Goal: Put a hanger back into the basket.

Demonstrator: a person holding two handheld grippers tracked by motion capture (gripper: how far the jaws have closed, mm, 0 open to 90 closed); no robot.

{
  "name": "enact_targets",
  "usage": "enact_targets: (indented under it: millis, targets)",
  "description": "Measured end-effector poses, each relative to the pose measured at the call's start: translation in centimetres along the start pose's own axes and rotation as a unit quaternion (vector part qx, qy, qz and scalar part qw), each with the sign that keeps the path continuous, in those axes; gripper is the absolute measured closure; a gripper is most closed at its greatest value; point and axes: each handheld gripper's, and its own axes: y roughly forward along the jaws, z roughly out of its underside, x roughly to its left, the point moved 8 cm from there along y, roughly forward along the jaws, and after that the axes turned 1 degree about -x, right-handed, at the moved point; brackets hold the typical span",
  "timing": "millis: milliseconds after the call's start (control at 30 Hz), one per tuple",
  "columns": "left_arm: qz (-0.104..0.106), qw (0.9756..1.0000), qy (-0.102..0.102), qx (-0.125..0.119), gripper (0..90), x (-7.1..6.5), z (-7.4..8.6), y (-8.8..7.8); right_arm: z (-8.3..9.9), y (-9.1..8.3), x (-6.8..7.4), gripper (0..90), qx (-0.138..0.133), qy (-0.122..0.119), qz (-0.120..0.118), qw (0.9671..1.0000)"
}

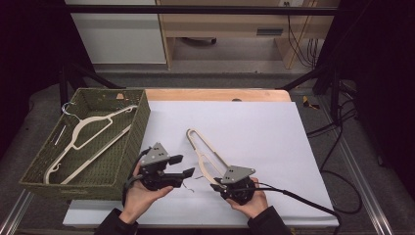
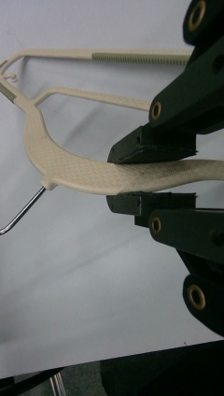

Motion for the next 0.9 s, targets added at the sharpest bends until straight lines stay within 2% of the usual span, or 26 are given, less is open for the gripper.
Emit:
enact_targets:
  millis: [100,267,400,500,667,900]
  targets:
    - [-0.004,0.9998,-0.007,-0.016,29.4,1.3,-0.1,-0.9,-0.2,-0.3,-0.2,77.0,-0.002,0.005,0.004,1.0]
    - [-0.009,0.9997,-0.016,-0.017,23.8,2.7,0.8,-1.0,-0.6,-1.1,-0.9,77.8,-0.002,0.009,0.012,0.9999]
    - [-0.006,0.9998,-0.006,-0.019,19.0,2.7,1.1,-0.7,-0.9,-1.9,-1.8,78.8,-0.01,0.019,0.024,0.9995]
    - [-0.014,0.9998,0.008,-0.013,13.9,2.7,1.4,-0.4,-1.1,-2.5,-2.5,79.9,-0.014,0.024,0.039,0.9988]
    - [-0.018,0.9998,0.007,-0.008,9.4,2.9,1.9,-0.2,-1.3,-3.5,-3.8,81.6,-0.018,0.034,0.065,0.9972]
    - [-0.025,0.9996,0.008,0.003,8.5,3.1,2.4,0.1,-1.3,-4.4,-5.6,84.4,-0.02,0.049,0.1,0.9936]
